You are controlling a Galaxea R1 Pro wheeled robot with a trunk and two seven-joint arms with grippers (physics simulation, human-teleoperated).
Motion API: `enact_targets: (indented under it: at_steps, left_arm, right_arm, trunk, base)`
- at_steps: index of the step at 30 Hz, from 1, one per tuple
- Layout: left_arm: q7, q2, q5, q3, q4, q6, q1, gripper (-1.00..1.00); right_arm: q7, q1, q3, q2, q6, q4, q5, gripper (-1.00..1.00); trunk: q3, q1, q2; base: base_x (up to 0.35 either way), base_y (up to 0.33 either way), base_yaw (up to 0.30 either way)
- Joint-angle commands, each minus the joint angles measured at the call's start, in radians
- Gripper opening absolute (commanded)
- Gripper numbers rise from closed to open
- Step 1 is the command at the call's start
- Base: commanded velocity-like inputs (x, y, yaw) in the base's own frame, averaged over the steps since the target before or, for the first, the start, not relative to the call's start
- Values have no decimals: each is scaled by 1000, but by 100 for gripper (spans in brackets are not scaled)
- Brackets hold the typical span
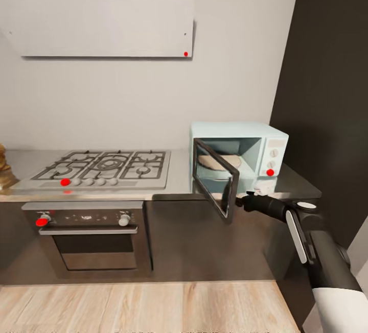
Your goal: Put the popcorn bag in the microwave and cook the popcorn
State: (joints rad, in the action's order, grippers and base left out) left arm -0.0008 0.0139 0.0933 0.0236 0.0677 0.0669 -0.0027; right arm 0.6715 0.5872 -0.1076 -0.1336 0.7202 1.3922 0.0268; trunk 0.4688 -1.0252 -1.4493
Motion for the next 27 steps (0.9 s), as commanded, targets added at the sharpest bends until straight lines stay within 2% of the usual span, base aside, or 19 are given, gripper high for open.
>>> enact_targets:
  at_steps: [1,12,17,21,24,27]
  left_arm:
    - [-1,0,9,1,0,2,0,100]
    - [-1,0,9,0,0,2,0,100]
    - [-1,0,9,-1,0,2,0,100]
    - [-1,0,9,-1,0,2,0,100]
    - [-1,0,9,-2,0,2,0,100]
    - [-1,0,9,-2,0,2,0,100]
  right_arm:
    - [7,1,-1,0,7,1,-1,100]
    - [-17,1,-2,-6,8,1,-2,100]
    - [-13,0,-54,-17,10,1,-1,100]
    - [-13,1,-70,-18,9,1,4,100]
    - [-18,0,-109,-34,8,-1,36,100]
    - [-28,0,-216,-67,4,-8,119,100]
  trunk:
    - [1,0,-1]
    - [1,0,-1]
    - [1,0,-1]
    - [1,0,-1]
    - [1,0,-1]
    - [1,0,-1]
  base:
    - [-102,307,0]
    - [-19,320,0]
    - [0,318,0]
    - [0,239,0]
    - [0,52,0]
    - [0,9,0]
